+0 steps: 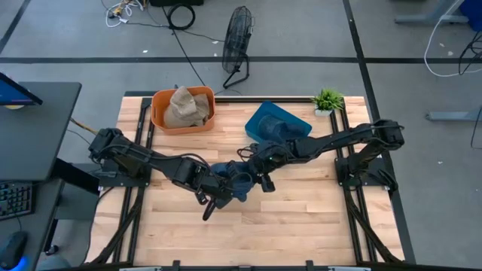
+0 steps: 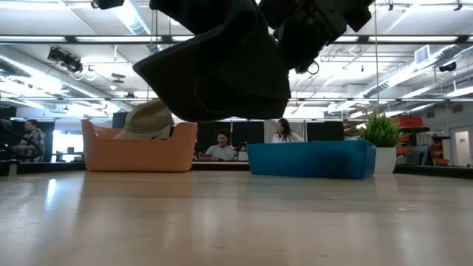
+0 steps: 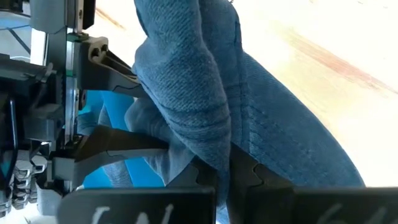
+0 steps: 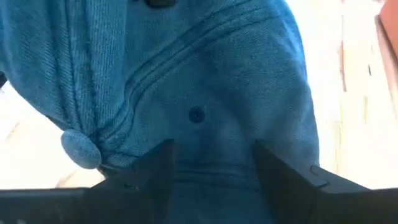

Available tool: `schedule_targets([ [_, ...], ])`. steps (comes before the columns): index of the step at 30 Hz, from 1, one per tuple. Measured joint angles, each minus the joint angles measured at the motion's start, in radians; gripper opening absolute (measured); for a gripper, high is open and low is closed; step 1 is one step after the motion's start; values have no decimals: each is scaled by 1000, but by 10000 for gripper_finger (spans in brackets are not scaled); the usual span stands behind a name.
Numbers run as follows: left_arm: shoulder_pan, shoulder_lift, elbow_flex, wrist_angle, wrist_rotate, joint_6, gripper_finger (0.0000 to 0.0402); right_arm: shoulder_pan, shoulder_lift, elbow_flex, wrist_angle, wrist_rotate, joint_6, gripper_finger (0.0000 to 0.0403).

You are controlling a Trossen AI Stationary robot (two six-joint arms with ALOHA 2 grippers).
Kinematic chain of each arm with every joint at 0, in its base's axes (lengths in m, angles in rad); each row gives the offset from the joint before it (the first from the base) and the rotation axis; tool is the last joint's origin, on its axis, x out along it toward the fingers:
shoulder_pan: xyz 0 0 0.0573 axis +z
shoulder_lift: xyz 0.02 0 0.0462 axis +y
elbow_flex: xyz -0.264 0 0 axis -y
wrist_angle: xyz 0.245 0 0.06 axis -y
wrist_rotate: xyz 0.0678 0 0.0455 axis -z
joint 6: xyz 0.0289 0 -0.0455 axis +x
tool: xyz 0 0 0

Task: Pick & Place hat
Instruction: Put the blue cap into the blue bin

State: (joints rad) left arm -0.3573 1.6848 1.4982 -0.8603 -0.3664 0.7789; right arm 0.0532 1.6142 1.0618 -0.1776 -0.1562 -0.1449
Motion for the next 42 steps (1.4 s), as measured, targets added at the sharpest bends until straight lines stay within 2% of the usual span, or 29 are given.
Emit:
schedule_targets([
  [11, -1, 0, 0, -2, 6, -7, 7, -1, -34, 0, 87, 140, -81, 224],
  [18, 0, 0, 0, -4, 2, 70, 7, -5, -34, 0, 104, 140, -130, 224],
  [23, -6, 0, 0, -2, -100, 173, 7, -22, -33, 0, 22, 138, -81, 224],
  [28, -11, 0, 0, -2, -112, 282, 7, -34, -33, 0, 3, 140, -73, 224],
  [37, -52, 0, 0, 4, -131, 328, 7, -37, -32, 0, 44, 173, -102, 223],
  [40, -57, 0, 0, 4, -166, 327, 7, -37, -32, 1, 29, 171, -147, 205],
  [42, -57, 0, 0, 5, -172, 307, 7, -37, -32, 1, 14, 170, -160, 176],
])
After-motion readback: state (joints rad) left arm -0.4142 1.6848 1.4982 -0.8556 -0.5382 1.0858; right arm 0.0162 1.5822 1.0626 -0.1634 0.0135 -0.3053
